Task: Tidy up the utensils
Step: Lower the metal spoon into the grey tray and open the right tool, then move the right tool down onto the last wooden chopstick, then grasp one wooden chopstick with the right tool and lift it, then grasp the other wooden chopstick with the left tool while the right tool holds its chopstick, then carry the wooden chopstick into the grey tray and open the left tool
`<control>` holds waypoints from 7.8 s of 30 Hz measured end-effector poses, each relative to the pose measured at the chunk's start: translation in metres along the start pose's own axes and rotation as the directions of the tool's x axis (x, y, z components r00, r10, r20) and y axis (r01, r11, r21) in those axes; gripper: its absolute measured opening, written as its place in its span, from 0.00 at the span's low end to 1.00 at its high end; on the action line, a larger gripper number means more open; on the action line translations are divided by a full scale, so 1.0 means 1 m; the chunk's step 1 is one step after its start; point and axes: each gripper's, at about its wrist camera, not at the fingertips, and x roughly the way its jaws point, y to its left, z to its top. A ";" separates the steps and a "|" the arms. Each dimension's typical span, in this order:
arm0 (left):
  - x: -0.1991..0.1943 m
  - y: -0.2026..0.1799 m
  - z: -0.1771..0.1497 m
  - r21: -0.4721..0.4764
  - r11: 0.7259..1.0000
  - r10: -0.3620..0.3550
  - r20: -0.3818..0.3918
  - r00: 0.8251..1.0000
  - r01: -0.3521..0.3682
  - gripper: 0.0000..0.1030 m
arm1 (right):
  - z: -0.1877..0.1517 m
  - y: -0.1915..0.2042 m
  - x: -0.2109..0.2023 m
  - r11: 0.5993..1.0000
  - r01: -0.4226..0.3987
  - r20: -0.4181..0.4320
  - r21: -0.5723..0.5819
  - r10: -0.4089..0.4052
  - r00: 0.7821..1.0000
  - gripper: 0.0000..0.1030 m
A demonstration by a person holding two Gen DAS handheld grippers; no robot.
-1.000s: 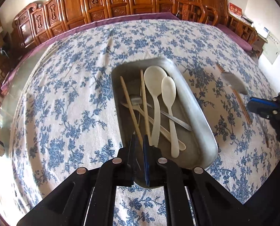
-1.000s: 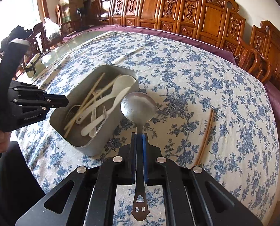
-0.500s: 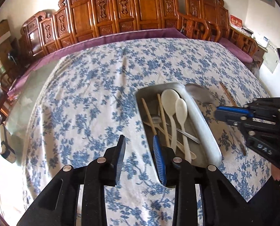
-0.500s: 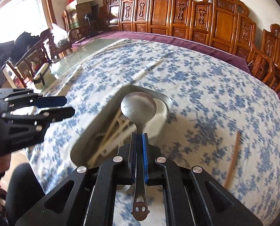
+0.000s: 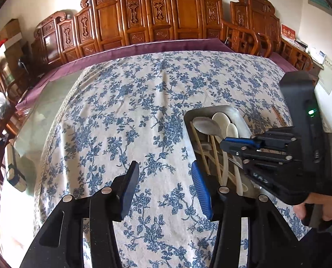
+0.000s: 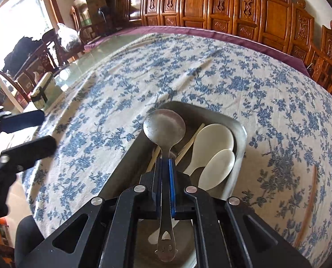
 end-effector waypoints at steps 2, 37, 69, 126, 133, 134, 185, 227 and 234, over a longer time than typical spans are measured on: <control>0.001 -0.001 -0.001 0.002 1.000 0.002 -0.002 1.000 -0.002 0.45 | -0.002 0.000 0.007 1.000 0.000 -0.011 0.008 0.000 1.000 0.07; -0.021 -0.116 0.009 0.089 0.992 -0.094 0.042 0.995 0.090 0.45 | -0.086 -0.104 -0.136 0.987 0.141 0.118 0.077 -0.149 0.982 0.37; 0.044 -0.220 0.032 0.155 0.960 -0.233 -0.011 0.972 0.232 0.53 | -0.121 -0.236 -0.055 0.955 0.136 0.019 0.264 -0.146 0.989 0.38; 0.142 -0.329 0.033 0.209 0.964 -0.130 -0.161 0.978 0.162 0.36 | -0.122 -0.287 -0.097 0.945 0.162 0.069 0.283 -0.189 0.980 0.06; 0.143 -0.326 0.036 0.213 0.966 -0.111 -0.158 0.981 0.144 0.36 | -0.123 -0.288 -0.098 0.945 0.160 0.071 0.285 -0.188 0.980 0.06; 0.144 -0.325 0.037 0.210 0.967 -0.112 -0.159 0.981 0.144 0.36 | -0.123 -0.288 -0.099 0.945 0.160 0.071 0.285 -0.188 0.980 0.06; 0.040 -0.209 0.018 0.086 0.987 -0.135 -0.014 0.991 0.136 0.04 | -0.105 -0.185 -0.094 0.992 0.099 0.114 0.074 -0.107 0.988 0.06; 0.087 -0.086 -0.004 0.012 1.000 -0.016 -0.124 0.992 0.018 0.05 | -0.103 -0.138 -0.088 0.996 0.094 0.160 0.006 -0.094 0.983 0.06; 0.089 -0.085 -0.008 0.016 0.999 -0.033 -0.151 0.988 0.036 0.05 | -0.103 -0.137 -0.087 0.995 0.096 0.159 0.006 -0.096 0.983 0.06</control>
